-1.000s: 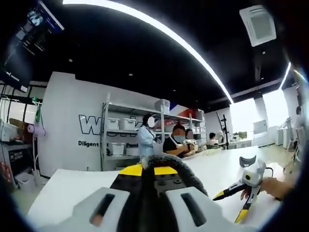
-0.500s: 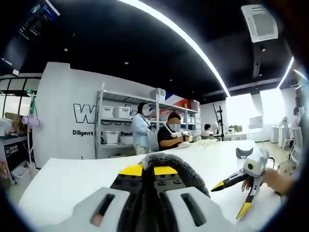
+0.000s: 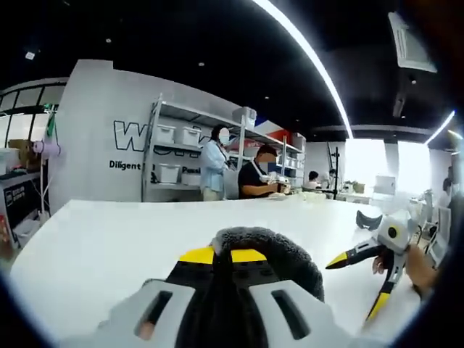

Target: Fold the towel on the table until its edges align and the towel forms a compact rectangular stack.

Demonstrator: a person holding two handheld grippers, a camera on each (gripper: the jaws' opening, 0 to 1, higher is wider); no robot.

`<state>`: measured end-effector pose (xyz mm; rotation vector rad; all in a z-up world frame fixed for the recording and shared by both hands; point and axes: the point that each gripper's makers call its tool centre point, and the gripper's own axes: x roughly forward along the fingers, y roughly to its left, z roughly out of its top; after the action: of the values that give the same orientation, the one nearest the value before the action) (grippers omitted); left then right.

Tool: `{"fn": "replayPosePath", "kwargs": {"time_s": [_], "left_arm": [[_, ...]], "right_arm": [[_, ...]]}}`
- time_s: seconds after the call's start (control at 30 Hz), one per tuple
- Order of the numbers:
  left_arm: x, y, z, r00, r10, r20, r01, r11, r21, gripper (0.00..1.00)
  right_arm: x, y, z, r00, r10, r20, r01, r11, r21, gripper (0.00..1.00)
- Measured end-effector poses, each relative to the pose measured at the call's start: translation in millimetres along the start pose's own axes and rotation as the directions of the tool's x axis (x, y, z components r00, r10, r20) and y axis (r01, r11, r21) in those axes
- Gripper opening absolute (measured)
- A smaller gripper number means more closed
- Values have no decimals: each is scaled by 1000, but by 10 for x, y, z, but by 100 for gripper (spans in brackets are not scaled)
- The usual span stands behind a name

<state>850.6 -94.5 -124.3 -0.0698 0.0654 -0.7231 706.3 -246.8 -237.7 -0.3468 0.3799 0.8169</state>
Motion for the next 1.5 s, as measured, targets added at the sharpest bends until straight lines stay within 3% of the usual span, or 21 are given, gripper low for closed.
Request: {"fn": "replayPosePath", "kwargs": {"time_s": [0.17, 0.27, 0.63, 1.13, 1.4, 1.5], "left_arm": [[65, 196, -319, 995, 70, -78, -68, 997, 20, 5], [116, 261, -493, 990, 81, -116, -79, 997, 16, 5], [144, 412, -810, 977, 105, -184, -108, 994, -7, 5], [92, 406, -981, 968, 98, -233, -107, 994, -27, 7], [13, 350, -909, 973, 77, -219, -79, 997, 0, 9], [-8, 323, -845, 974, 74, -213, -72, 997, 16, 14]], "right_arm": [[19, 31, -19, 1000, 11, -10, -11, 1000, -9, 99], [23, 32, -32, 1000, 11, -18, -12, 1000, -17, 99], [28, 57, -29, 1000, 17, -22, -18, 1000, -25, 99], [26, 116, -20, 999, 30, -24, -31, 999, -34, 99], [37, 156, -34, 999, 41, -31, -43, 998, -38, 99], [41, 156, -40, 999, 43, -30, -44, 998, -33, 99]]}}
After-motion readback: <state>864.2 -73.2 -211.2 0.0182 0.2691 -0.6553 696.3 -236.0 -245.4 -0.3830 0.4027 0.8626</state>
